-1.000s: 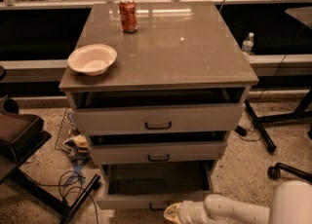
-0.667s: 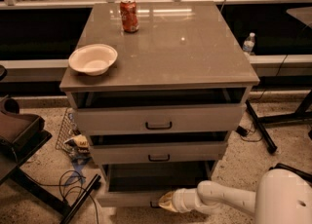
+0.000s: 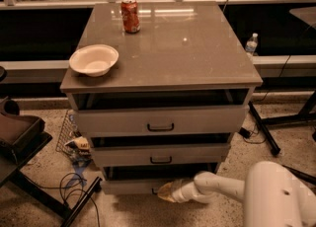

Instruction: Close bottom drawer

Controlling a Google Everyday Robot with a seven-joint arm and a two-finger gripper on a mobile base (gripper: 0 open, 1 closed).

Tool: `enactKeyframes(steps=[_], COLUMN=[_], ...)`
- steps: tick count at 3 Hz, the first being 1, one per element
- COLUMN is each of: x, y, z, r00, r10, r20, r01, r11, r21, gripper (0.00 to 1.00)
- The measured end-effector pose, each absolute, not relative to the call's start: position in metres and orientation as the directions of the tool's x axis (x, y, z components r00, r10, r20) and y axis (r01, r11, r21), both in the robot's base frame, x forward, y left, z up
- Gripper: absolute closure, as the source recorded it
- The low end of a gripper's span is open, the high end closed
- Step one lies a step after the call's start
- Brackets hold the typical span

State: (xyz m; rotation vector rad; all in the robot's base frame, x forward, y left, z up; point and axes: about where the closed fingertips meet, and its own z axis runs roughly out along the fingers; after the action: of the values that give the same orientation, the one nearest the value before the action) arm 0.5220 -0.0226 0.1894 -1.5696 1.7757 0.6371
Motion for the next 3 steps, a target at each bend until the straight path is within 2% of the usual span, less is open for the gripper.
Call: enactKeyframes(steps=[1,2,3], x=[0.578,0.575,0.548], y=[-0.004,-0.005,-0.016], z=[0.178,0.179,0.199], r00=[-0.049,-0.052,-0.083], r10=[-0.654,-0.651,-0.617], r20=[-0.755,-0.757,-0.782], r01=[-0.988,-0.988,-0.984], r11=[0.141,0.144,0.177], r21=[-0.058,-0.056,-0.036], gripper=[1.0,1.0,1.0])
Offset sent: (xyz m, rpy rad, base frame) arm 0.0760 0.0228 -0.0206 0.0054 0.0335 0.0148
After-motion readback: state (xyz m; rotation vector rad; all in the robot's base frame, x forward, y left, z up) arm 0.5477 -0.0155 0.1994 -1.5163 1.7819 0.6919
